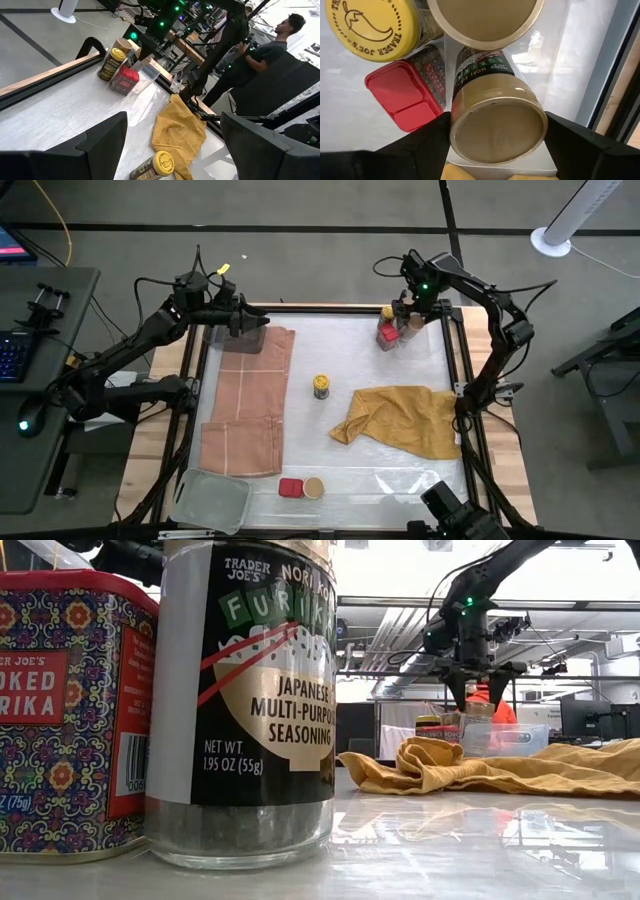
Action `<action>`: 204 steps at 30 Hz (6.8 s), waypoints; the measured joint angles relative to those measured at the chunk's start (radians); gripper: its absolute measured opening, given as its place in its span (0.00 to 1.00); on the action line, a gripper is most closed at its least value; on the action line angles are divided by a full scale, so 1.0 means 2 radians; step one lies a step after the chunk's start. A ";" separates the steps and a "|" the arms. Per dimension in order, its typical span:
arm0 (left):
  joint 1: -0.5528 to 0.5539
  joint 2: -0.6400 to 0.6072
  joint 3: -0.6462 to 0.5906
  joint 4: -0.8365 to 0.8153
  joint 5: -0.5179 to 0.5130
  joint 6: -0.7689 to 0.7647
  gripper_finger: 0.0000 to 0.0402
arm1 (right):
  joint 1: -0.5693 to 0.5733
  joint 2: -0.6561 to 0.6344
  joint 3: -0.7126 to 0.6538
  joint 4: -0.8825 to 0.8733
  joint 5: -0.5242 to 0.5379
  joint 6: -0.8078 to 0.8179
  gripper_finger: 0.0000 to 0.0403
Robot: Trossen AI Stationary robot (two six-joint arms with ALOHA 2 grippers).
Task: Sort spices by type
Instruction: Put the right gold seasoning bottle into the transparent bin, then put the gold seasoning bottle into the transparent bin
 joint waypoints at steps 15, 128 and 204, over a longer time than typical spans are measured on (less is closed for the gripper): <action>0.000 0.000 0.000 0.000 0.000 0.000 0.76 | 0.000 0.000 0.000 0.000 -0.004 0.003 0.81; -0.364 0.032 0.077 -0.160 -0.345 0.214 0.76 | 0.162 -0.253 -0.162 0.357 -0.016 -0.105 0.00; -0.702 -0.045 -0.104 -0.113 -0.637 -0.174 0.00 | 0.741 0.227 0.288 0.223 0.042 -0.176 0.88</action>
